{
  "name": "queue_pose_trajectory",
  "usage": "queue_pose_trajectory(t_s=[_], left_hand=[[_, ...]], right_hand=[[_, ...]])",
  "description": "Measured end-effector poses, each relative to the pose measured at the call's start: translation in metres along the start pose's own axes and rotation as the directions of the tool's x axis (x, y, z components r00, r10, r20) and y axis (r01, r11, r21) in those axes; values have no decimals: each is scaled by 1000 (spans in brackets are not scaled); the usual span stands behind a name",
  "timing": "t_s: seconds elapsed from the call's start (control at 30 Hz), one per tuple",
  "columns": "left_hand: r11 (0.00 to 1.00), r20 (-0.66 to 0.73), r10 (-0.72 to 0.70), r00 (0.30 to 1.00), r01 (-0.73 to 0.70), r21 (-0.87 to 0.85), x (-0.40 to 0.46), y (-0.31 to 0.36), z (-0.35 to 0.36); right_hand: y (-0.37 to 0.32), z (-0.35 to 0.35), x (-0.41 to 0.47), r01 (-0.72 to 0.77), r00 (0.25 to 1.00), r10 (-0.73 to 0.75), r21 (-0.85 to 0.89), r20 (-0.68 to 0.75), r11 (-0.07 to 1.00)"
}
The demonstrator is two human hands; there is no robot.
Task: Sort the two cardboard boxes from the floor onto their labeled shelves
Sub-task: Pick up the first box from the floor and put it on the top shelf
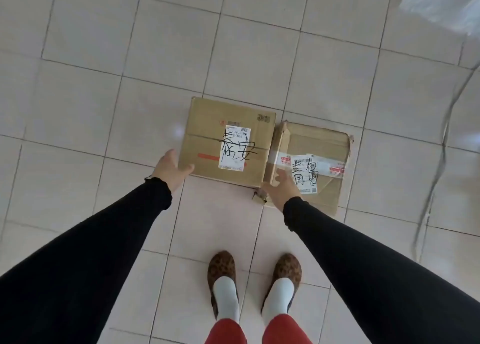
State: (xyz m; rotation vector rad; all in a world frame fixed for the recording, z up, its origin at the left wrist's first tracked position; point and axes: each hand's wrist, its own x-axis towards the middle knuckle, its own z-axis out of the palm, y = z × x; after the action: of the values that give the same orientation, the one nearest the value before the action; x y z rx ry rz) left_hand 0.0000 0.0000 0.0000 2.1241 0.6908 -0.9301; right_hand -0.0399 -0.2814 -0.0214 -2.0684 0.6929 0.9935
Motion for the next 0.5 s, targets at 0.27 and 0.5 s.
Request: queue_pose_trajectory(t_s=[0.27,0.5], left_hand=[[972,71,-40,997,55,-230,68,-37,24],[936,42,-18,999,31,-350,64,-51,30]], right_hand=[[24,42,49,54,997,-46,-129,58,990],[25,59,49,73,997,-72,-152,13,986]])
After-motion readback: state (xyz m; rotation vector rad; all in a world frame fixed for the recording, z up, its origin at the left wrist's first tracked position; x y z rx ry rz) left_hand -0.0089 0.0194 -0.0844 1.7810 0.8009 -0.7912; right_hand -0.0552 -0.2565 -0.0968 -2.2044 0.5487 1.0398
